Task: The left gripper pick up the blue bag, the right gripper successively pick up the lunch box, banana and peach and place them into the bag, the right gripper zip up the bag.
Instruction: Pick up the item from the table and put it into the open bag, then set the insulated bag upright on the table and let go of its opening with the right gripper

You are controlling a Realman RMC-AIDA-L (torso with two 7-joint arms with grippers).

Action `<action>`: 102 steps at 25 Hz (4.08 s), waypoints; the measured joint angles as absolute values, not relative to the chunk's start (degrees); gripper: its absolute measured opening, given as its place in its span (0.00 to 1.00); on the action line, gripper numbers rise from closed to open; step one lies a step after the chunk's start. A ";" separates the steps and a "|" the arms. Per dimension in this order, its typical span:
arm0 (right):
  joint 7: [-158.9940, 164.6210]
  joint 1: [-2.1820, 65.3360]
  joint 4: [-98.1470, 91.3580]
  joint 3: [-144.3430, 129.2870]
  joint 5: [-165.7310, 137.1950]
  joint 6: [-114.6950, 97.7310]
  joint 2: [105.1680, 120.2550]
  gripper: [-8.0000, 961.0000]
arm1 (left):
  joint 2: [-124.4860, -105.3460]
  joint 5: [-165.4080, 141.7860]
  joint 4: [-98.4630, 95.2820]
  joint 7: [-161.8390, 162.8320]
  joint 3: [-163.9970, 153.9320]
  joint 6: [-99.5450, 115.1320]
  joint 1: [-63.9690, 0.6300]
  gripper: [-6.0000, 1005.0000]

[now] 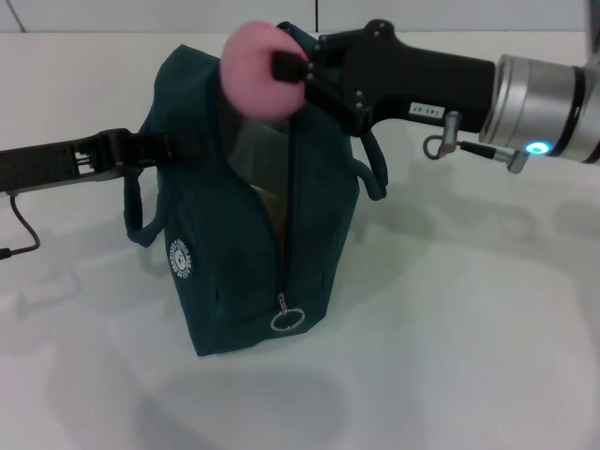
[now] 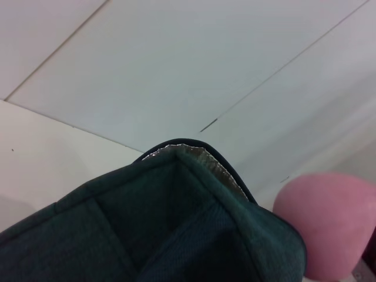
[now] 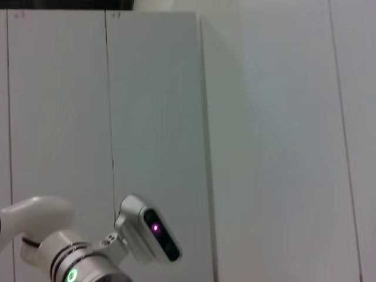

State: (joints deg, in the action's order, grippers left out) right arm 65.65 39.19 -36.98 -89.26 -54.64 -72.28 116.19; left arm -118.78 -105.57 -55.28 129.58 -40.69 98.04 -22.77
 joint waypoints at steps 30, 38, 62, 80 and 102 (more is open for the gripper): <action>66.25 38.61 -37.12 -93.09 -54.61 -67.92 116.15 0.43 | -118.56 -105.28 -55.28 129.37 -40.69 97.71 -22.67 0.07; 66.36 36.68 -37.30 -88.61 -53.37 -67.94 115.79 0.47 | -118.55 -105.28 -55.28 129.38 -40.69 97.74 -22.38 0.07; 95.60 39.82 -44.01 -83.51 -68.78 -65.40 111.59 0.90 | -118.66 -105.29 -55.28 128.85 -40.69 97.91 -21.76 0.07; 131.66 50.24 -55.55 -75.40 -102.15 -70.07 111.34 0.89 | -118.92 -105.29 -55.28 128.74 -40.72 98.18 -21.83 0.07; 141.99 57.10 -52.59 -74.43 -119.43 -75.73 114.37 0.89 | -118.91 -105.30 -55.28 127.88 -40.78 98.08 -22.06 0.07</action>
State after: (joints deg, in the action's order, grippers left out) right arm 141.99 57.10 -52.59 -74.43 -119.43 -75.73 114.37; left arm -118.91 -105.30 -55.28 127.88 -40.78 98.08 -22.06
